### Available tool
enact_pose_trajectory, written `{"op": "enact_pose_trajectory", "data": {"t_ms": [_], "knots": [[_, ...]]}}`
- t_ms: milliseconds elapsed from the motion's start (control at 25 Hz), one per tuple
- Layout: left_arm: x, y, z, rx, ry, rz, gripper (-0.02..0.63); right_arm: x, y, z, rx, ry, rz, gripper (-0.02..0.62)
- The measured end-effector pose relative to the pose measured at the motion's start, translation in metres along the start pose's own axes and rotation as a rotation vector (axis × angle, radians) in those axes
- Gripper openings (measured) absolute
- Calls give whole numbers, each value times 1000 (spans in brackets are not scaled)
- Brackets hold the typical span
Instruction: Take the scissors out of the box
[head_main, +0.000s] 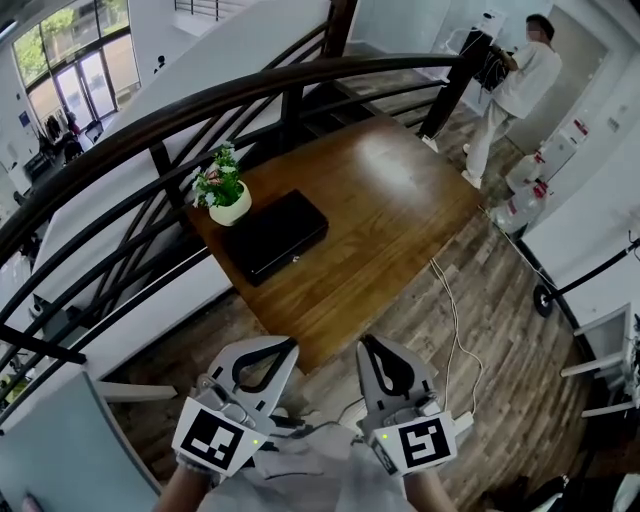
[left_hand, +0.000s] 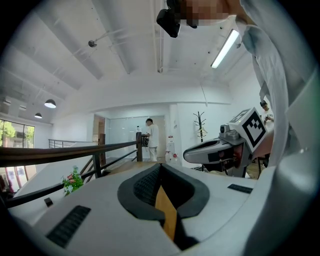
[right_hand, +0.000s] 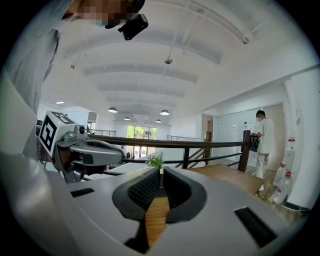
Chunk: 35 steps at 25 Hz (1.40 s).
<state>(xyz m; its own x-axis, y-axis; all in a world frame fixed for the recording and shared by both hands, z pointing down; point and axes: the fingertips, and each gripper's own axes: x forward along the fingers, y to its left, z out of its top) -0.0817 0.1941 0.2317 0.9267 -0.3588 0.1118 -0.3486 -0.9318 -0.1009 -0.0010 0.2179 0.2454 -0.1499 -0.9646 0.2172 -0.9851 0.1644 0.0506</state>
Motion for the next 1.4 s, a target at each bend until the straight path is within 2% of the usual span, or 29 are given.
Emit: {"op": "enact_pose_trajectory", "data": {"t_ms": [240, 440, 880, 1080, 1160, 1240, 1400], "knots": [[1, 10, -3, -2, 4, -6, 17, 9, 2, -3, 1, 16, -5, 51], [10, 21, -6, -17, 4, 19, 17, 23, -6, -4, -1, 16, 11, 51], [62, 66, -14, -24, 18, 120, 17, 91, -48, -4, -19, 10, 123, 51], [91, 92, -21, -68, 30, 191, 17, 130, -74, -8, -29, 19, 184, 51], [103, 102, -23, -54, 42, 212, 17, 145, -85, -9, -35, 25, 209, 51], [115, 111, -25, -41, 56, 233, 17, 159, -94, -9, -65, 10, 244, 51], [131, 127, -30, -90, 58, 310, 17, 185, -100, -15, -188, -9, 323, 51]]}}
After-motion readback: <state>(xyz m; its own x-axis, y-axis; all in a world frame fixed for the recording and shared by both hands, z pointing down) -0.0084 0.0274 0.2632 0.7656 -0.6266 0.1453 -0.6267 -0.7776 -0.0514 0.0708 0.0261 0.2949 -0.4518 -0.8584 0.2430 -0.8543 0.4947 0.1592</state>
